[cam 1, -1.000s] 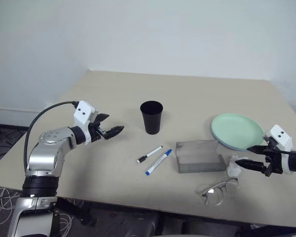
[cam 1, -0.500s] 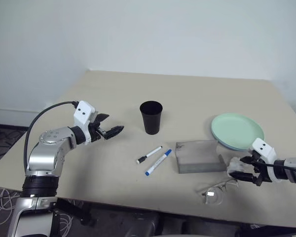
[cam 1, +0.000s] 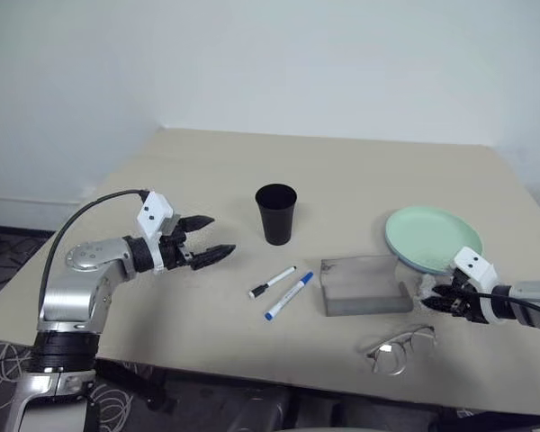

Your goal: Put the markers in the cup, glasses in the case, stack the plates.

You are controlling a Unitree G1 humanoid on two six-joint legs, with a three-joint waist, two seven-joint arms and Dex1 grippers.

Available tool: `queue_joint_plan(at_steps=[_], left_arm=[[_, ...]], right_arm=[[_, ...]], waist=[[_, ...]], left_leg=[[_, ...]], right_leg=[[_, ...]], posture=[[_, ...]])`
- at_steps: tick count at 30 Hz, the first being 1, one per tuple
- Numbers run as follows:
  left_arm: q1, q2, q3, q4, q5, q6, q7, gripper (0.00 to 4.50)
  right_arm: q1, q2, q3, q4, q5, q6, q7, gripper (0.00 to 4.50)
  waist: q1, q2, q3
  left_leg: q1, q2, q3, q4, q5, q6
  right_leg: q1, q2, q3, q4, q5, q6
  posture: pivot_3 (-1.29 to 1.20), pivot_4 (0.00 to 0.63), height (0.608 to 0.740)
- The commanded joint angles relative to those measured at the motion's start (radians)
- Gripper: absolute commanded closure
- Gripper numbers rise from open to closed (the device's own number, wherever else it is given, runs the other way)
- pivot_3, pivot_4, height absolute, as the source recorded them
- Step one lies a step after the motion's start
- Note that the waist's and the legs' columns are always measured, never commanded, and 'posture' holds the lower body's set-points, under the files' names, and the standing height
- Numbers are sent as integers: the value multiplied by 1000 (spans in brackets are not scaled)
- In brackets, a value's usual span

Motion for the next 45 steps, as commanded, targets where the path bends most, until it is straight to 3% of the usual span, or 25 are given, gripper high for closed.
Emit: queue_joint_plan(at_steps=[1, 9, 14, 21, 25, 34, 45], left_arm=[[-9, 23, 36, -34, -44, -18, -52, 0], [-19, 29, 32, -31, -48, -33, -74, 0], [-37, 20, 4, -40, -53, -20, -100, 0], [-60, -19, -37, -60, -43, -3, -86, 0], [-61, -30, -49, -78, -42, 8, -73, 0], [-64, -58, -101, -145, -25, 28, -25, 0], [-111, -97, -175, -134, 34, 20, 27, 0]], right_arm=[[-25, 1, -12, 5, -13, -20, 1, 4446], [-28, -45, -95, -26, 50, -29, 90, 4481], [-223, -22, -132, 51, 91, -32, 93, 4481], [-483, 105, -7, 391, -111, -142, -85, 4481], [-537, 136, 27, 504, -173, -204, -104, 3434], [-562, 150, 29, 585, -222, -275, -117, 142], [-395, 41, -96, 359, -130, -226, -19, 37]], waist=[[0, 0, 0], [0, 0, 0], [-7, 3, 1], [-1, -1, 1], [0, -1, 1], [0, -1, 1], [0, -1, 1]], left_leg=[[0, 0, 0, 0, 0, 0], [0, 0, 0, 0, 0, 0], [0, 0, 0, 0, 0, 0], [1, 1, 1, 0, 0, 0], [1, 1, 0, 0, 0, 0], [1, 1, -4, 0, 0, 0], [1, 1, -3, 2, 0, 0]], right_leg=[[0, 0, 0, 0, 0, 0], [0, 0, 0, 0, 0, 0], [-2, -1, 1, 0, 0, 0], [-1, 0, -1, 0, 1, -1], [-2, 0, -1, 0, 5, -4], [-5, 4, 1, 1, 6, -2], [-4, 4, 0, 1, 7, -3]], posture=[[0, 0, 722], [0, 0, 722], [0, 0, 722], [0, 0, 722], [0, 0, 722], [0, 0, 722], [0, 0, 722]])
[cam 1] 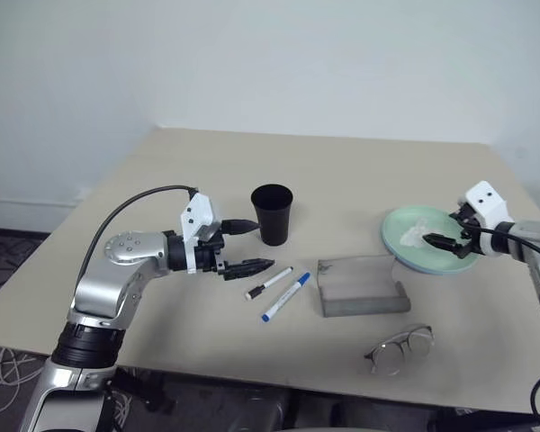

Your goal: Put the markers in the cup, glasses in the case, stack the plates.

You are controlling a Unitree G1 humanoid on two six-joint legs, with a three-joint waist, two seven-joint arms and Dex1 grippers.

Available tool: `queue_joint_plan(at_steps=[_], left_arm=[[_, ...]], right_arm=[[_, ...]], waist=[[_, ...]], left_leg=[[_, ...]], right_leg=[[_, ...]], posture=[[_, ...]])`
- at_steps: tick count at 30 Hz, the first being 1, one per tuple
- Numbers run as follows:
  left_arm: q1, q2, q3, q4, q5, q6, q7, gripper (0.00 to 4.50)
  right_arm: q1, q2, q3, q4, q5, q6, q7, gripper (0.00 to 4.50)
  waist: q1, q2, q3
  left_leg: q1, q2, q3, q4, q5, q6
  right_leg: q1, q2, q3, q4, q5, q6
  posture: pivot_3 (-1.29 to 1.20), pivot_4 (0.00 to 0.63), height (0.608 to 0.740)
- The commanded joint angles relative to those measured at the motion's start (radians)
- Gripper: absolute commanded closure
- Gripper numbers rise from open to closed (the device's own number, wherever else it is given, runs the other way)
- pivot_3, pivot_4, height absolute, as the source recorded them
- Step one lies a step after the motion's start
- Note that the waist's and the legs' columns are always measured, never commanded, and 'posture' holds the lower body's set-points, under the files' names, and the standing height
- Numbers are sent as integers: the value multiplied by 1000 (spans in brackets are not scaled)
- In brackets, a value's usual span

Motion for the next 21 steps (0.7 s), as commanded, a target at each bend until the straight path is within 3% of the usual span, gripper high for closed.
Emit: queue_joint_plan(at_steps=[1, 6, 12, 21], left_arm=[[-42, -21, -21, -9, 29, -15, 27, 0], [-98, -96, -117, -15, 87, 34, 90, 0], [-216, -183, -256, 30, 193, 47, 123, 0], [-397, -379, -438, 152, 293, 99, 117, 0]], right_arm=[[34, -59, -79, -103, 47, 24, 44, 37], [197, -153, -176, -325, 175, 46, 212, 37], [307, -247, -261, -408, 241, -2, 346, 37], [331, -258, -264, -414, 236, -36, 355, 37]], waist=[[-1, 0, 0], [-1, 0, 0], [-2, -1, 0], [-2, -2, 1]], left_leg=[[0, 0, 0, 0, 0, 0], [0, 0, 0, 1, 0, 0], [0, 0, 1, 4, -1, 1], [-1, 0, 3, 5, -1, 2]], right_leg=[[0, 0, 0, 0, 0, 0], [1, -1, 0, 0, -2, 5], [4, -2, -1, -1, -3, 4], [4, -6, -3, -2, -3, 4]], posture=[[0, 0, 722], [0, 0, 722], [0, 0, 722], [0, 0, 722]])
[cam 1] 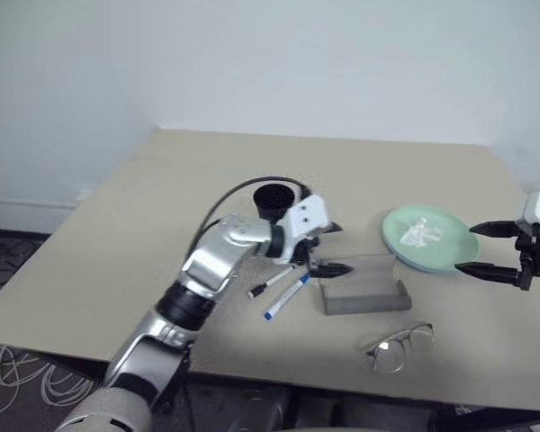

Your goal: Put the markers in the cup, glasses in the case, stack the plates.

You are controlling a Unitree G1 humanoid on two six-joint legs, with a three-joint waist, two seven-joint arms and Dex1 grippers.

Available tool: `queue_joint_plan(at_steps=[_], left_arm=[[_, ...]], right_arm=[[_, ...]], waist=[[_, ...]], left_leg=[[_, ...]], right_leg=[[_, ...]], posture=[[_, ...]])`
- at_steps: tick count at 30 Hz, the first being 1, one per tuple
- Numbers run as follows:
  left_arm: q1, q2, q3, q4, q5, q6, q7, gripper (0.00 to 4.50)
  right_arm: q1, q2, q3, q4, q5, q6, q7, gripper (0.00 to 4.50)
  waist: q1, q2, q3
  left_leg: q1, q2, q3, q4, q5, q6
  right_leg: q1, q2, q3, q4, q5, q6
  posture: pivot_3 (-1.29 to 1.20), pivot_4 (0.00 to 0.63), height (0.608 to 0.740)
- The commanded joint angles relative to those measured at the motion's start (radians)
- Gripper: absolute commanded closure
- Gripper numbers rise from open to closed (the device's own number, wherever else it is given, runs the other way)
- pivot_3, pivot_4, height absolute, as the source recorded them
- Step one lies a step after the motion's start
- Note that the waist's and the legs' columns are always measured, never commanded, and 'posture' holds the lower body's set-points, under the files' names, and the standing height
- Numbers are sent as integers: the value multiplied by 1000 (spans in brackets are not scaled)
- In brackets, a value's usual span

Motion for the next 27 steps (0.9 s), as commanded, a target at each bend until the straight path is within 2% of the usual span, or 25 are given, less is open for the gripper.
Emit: queue_joint_plan(at_steps=[1, 9, 27], left_arm=[[-72, -48, -51, 24, 46, 42, 8, 0], [-162, -172, -124, 107, 55, 162, -15, 0], [-212, -305, -315, 36, 53, 401, -36, 0]], right_arm=[[2, -7, -27, -32, 9, -10, -12, 37], [74, -12, -71, -83, 21, 20, -40, 37], [230, -21, -198, -170, 21, 65, -55, 37]], waist=[[0, 0, 0], [0, -2, 1], [0, -3, 3]], left_leg=[[0, 0, 0, 0, 0, 0], [-1, 0, 0, 1, -2, 4], [-2, 0, -1, 8, -5, 8]], right_leg=[[0, 0, 0, 0, 0, 0], [0, -1, -3, 0, 0, 6], [3, -2, -6, 0, -3, 6]], posture=[[0, 0, 722], [0, 0, 722], [0, 0, 722]])
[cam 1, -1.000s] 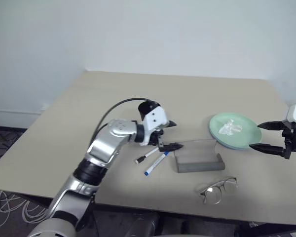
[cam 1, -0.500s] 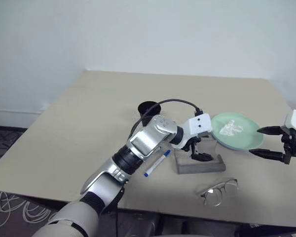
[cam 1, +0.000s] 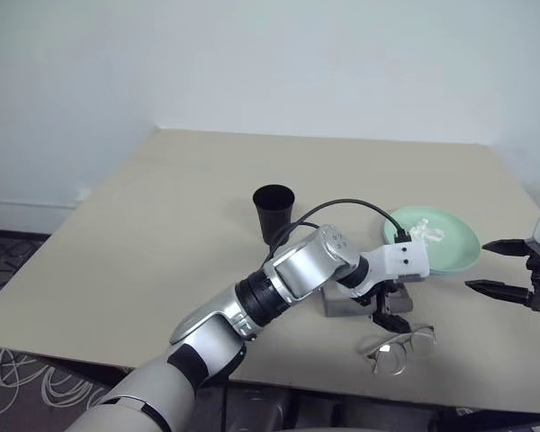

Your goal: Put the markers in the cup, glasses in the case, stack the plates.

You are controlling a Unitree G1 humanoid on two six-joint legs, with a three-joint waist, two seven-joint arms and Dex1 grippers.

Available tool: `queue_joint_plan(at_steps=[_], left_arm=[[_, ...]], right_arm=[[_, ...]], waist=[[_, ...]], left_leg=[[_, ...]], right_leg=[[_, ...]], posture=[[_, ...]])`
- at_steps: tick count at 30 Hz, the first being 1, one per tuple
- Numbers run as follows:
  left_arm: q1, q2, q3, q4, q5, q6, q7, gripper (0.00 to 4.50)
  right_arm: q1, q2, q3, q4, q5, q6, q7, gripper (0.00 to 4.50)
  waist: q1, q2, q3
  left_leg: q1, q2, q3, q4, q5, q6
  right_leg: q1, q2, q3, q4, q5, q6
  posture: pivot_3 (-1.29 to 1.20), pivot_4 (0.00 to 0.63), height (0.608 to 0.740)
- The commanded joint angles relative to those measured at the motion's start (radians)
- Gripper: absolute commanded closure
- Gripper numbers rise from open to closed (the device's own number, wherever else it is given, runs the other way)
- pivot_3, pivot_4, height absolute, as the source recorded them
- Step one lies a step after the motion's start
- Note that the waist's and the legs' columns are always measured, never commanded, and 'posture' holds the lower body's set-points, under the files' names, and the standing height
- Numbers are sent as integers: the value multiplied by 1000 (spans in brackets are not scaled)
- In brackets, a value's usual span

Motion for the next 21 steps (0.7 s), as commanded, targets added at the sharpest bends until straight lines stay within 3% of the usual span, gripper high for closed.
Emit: queue_joint_plan(at_steps=[1, 17, 21], left_arm=[[-17, -26, -30, -54, -6, 49, 8, 0], [57, -82, -124, -14, 5, 90, 97, 0], [77, -101, -142, 29, 17, 74, 124, 1108]], right_arm=[[9, -18, -52, -40, 9, 7, -12, 37], [92, -6, -108, -113, 23, 56, -26, 37], [110, 0, -122, -135, 25, 68, -32, 0]], waist=[[0, 0, 0], [0, 2, 0], [0, 2, 0]], left_leg=[[0, 0, 0, 0, 0, 0], [-3, -3, 0, 1, 0, 1], [-3, -3, 0, 1, -1, 1]], right_leg=[[0, 0, 0, 0, 0, 0], [0, -9, -10, 0, 0, 0], [0, -9, -11, 0, -1, 1]], posture=[[0, 0, 722], [0, 0, 722], [0, 0, 722]])
